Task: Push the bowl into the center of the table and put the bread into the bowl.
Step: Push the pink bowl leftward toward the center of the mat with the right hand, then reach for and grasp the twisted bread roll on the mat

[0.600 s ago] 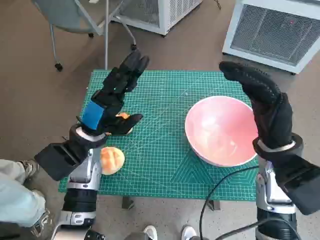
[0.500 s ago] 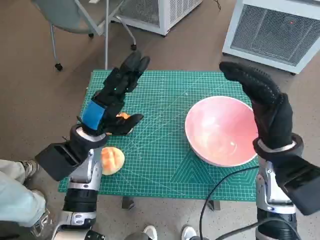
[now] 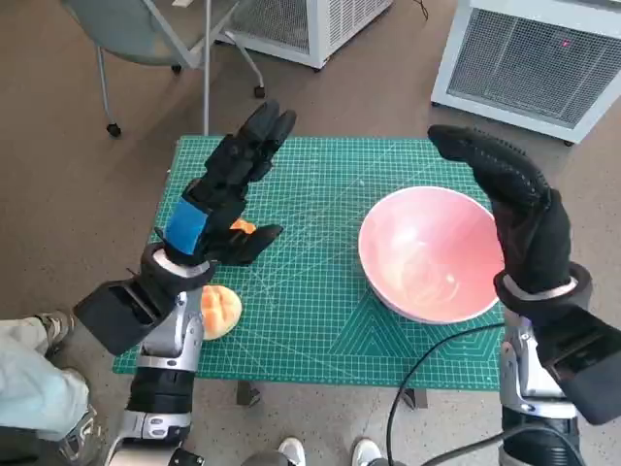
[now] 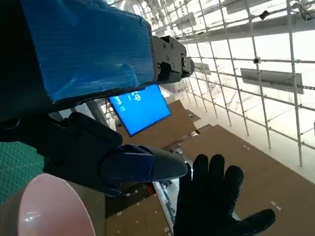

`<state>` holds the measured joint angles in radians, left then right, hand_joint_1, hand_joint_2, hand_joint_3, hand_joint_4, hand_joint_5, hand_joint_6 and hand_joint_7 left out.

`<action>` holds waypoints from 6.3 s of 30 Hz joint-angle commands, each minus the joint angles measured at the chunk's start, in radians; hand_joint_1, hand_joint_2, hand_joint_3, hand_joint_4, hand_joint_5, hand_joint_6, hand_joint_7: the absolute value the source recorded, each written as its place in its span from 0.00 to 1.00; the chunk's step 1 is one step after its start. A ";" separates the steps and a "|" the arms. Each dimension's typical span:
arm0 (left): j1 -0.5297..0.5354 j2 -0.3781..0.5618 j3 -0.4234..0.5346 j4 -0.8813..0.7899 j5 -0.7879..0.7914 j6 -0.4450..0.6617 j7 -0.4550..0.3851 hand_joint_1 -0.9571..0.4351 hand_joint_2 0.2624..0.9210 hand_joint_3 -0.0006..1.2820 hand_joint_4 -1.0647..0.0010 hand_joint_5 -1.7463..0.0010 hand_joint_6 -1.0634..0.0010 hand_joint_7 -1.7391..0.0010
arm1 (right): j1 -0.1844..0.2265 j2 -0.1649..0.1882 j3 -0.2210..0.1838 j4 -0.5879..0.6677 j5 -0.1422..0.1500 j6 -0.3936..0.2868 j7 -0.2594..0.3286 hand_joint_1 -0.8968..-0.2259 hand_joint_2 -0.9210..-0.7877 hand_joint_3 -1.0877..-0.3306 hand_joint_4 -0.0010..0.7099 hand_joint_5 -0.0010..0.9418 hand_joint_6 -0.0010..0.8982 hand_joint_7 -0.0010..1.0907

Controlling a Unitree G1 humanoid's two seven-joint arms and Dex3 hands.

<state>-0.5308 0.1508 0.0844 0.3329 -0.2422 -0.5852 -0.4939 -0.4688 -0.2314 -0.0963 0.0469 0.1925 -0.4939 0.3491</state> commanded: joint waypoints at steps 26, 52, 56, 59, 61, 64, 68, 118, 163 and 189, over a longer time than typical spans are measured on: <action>0.048 0.008 0.012 -0.025 -0.018 -0.011 -0.001 0.23 1.00 0.31 0.81 1.00 0.85 0.92 | 0.086 -0.073 -0.146 0.053 0.145 -0.019 0.044 0.41 0.00 0.45 0.02 0.00 0.00 0.28; 0.047 0.021 0.035 0.010 -0.010 -0.022 0.015 0.21 1.00 0.31 0.82 1.00 0.85 0.93 | -0.021 -0.092 -0.382 0.789 0.214 -0.198 0.033 0.44 0.00 0.45 0.00 0.00 0.00 0.19; 0.044 0.023 0.037 0.018 -0.022 -0.024 0.001 0.21 1.00 0.31 0.82 1.00 0.85 0.93 | -0.058 -0.077 -0.393 0.893 0.240 -0.177 0.063 0.47 0.00 0.45 0.00 0.00 0.00 0.15; 0.040 0.026 0.039 0.026 -0.030 -0.026 -0.010 0.21 1.00 0.31 0.82 1.00 0.85 0.93 | -0.082 -0.069 -0.390 0.974 0.231 -0.162 0.053 0.53 0.00 0.42 0.00 0.00 0.00 0.13; 0.038 0.027 0.041 0.031 -0.034 -0.028 -0.016 0.21 1.00 0.31 0.82 1.00 0.85 0.93 | -0.096 -0.064 -0.384 1.020 0.218 -0.150 0.039 0.55 0.00 0.41 0.00 0.00 0.00 0.13; 0.037 0.030 0.044 0.035 -0.041 -0.027 -0.024 0.21 1.00 0.31 0.82 1.00 0.85 0.93 | -0.111 -0.057 -0.374 1.068 0.198 -0.140 0.015 0.56 0.00 0.38 0.00 0.00 0.00 0.13; 0.039 0.032 0.045 0.030 -0.052 -0.022 -0.032 0.21 1.00 0.31 0.81 1.00 0.85 0.93 | -0.132 -0.029 -0.356 1.120 0.168 -0.135 -0.020 0.58 0.00 0.35 0.00 0.00 0.03 0.14; 0.109 0.055 0.081 -0.033 -0.057 -0.047 -0.005 0.20 1.00 0.30 0.82 1.00 0.85 0.95 | -0.360 0.142 -0.290 1.247 0.073 0.070 -0.081 0.56 0.00 0.32 0.00 0.00 0.05 0.15; 0.135 0.082 0.087 -0.061 -0.031 -0.035 0.037 0.21 1.00 0.30 0.82 1.00 0.83 0.97 | -0.420 0.144 -0.233 1.187 -0.002 0.039 -0.067 0.51 0.00 0.43 0.00 0.00 0.11 0.15; 0.060 0.261 0.133 0.010 0.120 -0.051 0.103 0.25 1.00 0.24 0.81 1.00 0.81 0.98 | -0.061 0.173 -0.087 0.304 0.158 -0.155 0.229 0.39 0.00 0.53 0.00 0.00 0.00 0.34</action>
<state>-0.4449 0.3828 0.2127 0.3378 -0.1570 -0.6287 -0.4106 -0.5943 -0.0415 -0.2131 0.4323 0.3542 -0.6617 0.5665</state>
